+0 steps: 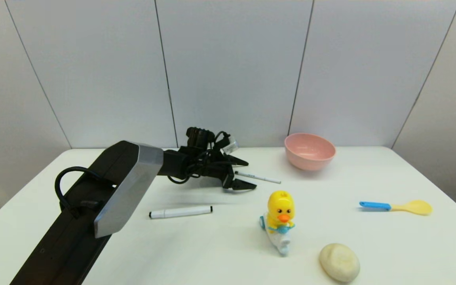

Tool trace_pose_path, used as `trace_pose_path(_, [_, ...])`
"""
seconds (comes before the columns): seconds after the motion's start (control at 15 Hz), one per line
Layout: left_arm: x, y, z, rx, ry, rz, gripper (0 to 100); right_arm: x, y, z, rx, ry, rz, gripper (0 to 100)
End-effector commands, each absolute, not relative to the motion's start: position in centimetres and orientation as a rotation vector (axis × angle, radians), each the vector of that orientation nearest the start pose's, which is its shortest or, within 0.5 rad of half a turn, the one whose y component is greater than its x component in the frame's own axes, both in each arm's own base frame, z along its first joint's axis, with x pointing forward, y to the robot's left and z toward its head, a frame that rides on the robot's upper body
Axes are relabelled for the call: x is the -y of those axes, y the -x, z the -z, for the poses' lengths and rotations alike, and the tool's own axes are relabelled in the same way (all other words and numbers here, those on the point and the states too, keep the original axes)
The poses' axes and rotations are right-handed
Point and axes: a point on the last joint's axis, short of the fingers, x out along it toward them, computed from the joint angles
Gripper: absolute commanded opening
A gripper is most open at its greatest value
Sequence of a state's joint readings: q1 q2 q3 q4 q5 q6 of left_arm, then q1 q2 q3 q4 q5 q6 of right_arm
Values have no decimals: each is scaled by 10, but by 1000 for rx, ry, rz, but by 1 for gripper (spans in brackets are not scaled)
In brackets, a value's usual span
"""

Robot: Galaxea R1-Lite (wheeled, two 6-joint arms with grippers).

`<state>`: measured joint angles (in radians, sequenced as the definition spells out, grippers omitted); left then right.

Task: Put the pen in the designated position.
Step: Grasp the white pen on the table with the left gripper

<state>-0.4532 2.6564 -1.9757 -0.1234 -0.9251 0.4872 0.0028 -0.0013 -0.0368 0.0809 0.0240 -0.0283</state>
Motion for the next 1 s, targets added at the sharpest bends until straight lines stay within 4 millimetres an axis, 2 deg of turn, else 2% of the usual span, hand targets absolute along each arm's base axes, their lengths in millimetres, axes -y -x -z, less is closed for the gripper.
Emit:
trace_pose_path(0.07, [248,-467,-37,-246,-256,1453,100,0,26,-77,-44,29,-28,100])
trace_pose_path(0.53, [248,-467,-37,-245,-257,1451,100,0,26,-77,-44,29,-28,100])
trace_pose_path(0.6, [248,-467,-37,-244,-257,1451,0,0,26,-77,-44,29,-28,100])
trace_pose_path(1.0, [248,-467,-38,-240,-258,1451,0,0,26,-77,-44,29,-28,100])
